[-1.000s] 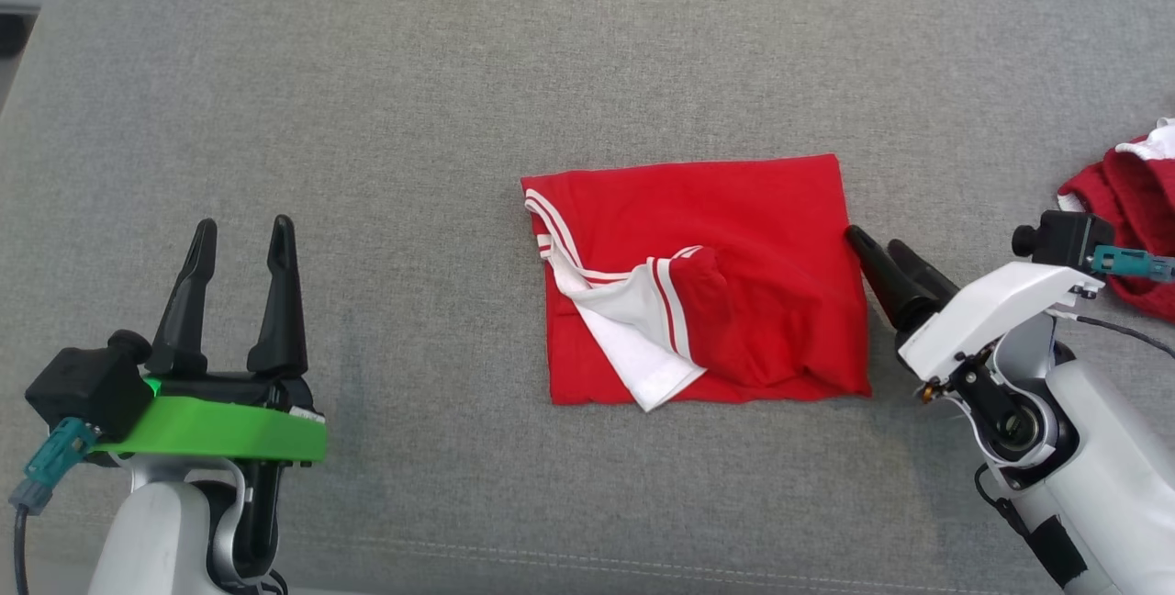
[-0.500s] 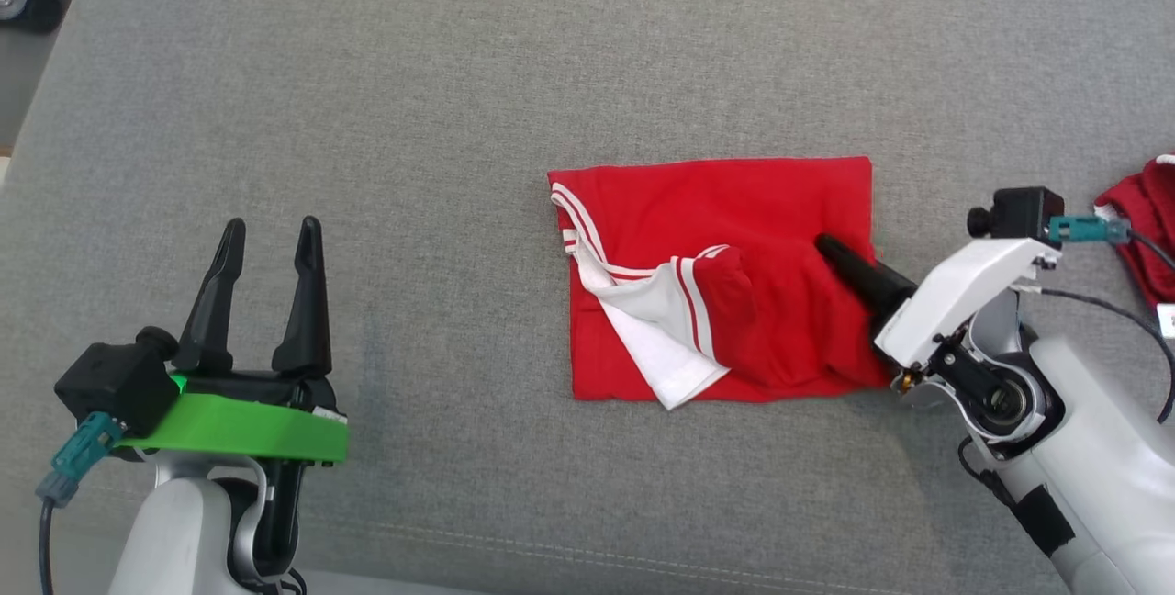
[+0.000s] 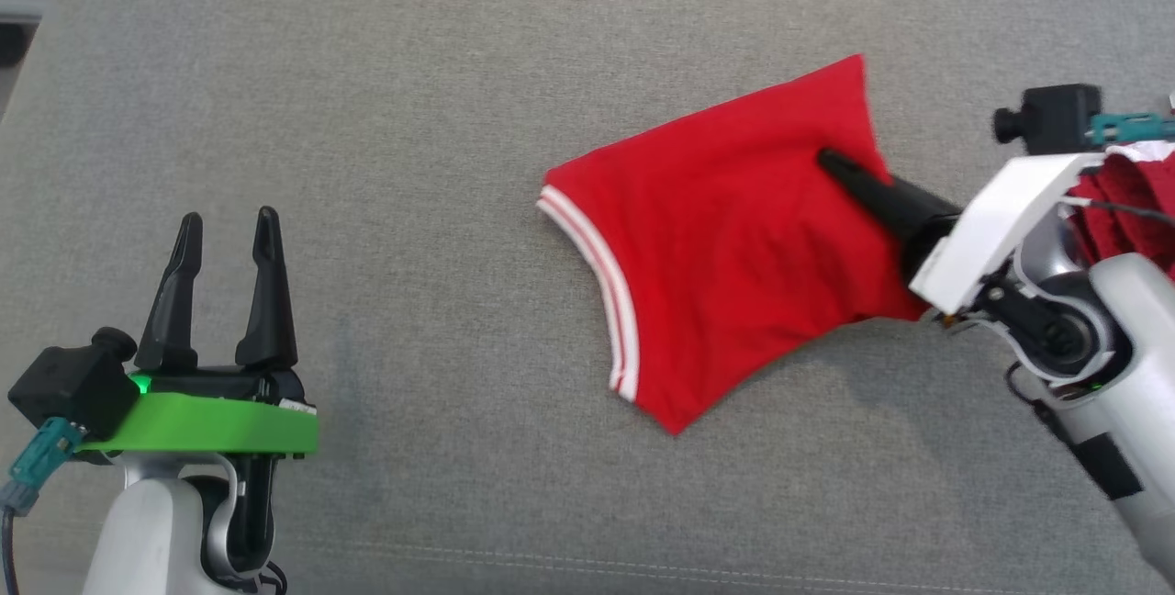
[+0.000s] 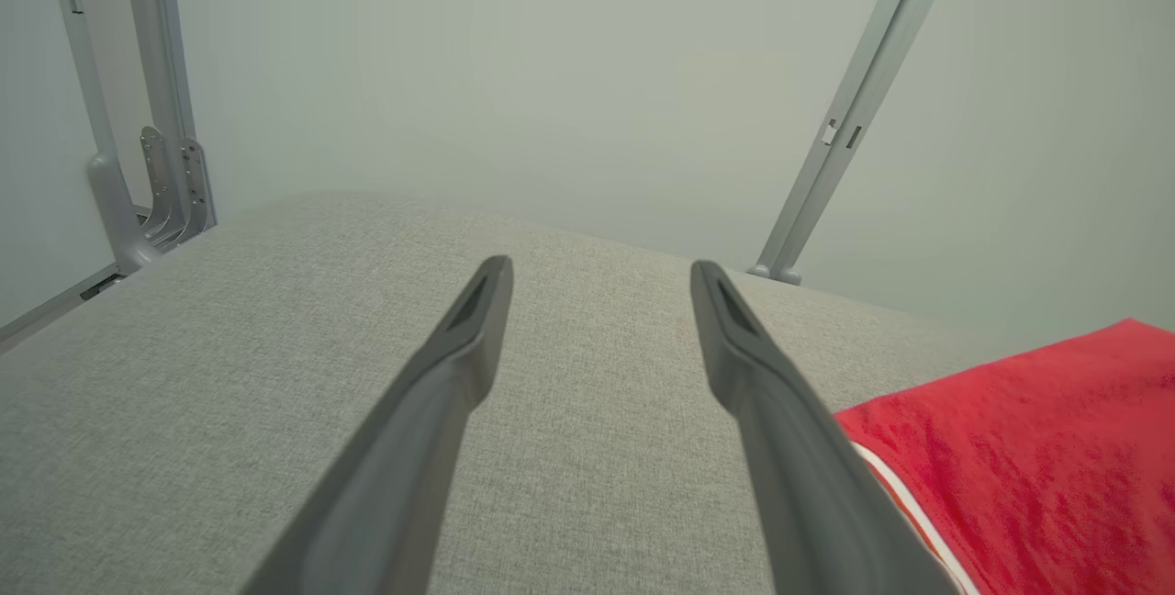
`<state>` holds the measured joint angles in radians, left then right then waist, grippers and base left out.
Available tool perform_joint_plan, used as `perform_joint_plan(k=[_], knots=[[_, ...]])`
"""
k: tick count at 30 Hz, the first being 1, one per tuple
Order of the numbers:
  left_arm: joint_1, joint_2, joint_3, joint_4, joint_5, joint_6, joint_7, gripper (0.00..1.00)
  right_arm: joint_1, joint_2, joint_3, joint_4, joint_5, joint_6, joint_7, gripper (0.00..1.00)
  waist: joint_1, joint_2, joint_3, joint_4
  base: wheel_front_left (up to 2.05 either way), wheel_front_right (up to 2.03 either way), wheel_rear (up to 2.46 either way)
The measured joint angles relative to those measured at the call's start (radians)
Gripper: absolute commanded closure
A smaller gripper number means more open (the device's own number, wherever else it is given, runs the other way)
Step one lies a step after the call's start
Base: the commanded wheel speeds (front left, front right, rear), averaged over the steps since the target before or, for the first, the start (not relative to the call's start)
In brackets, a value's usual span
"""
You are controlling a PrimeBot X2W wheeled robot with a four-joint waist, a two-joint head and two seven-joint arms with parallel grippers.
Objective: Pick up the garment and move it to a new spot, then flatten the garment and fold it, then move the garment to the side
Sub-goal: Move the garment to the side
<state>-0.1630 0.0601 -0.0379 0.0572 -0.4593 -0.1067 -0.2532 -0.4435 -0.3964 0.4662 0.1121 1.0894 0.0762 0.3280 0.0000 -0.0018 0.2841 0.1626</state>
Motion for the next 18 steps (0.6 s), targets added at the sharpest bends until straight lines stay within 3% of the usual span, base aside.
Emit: perform_joint_plan(k=[2,11,18], knots=[[0.0,0.005,-0.001,-0.005,0.007,0.0,0.0,0.0,-0.003,-0.07,-0.06,0.001,-0.004,-0.032,0.009,1.0,0.0,0.0001,0.004,-0.024,0.0,0.0,0.0],[0.0,0.02,-0.02,-0.02,0.025,0.0,0.0,0.0,-0.01,-0.23,-0.223,0.038,0.006,-0.125,0.027,1.0,0.0,0.0,0.044,-0.086,0.0,0.0,0.0],[-0.019,0.023,-0.039,-0.038,0.034,-0.009,0.0,0.0,-0.05,-0.306,-0.308,0.055,0.011,-0.162,0.043,1.0,0.0,0.0001,0.082,-0.116,0.0,0.0,0.0]])
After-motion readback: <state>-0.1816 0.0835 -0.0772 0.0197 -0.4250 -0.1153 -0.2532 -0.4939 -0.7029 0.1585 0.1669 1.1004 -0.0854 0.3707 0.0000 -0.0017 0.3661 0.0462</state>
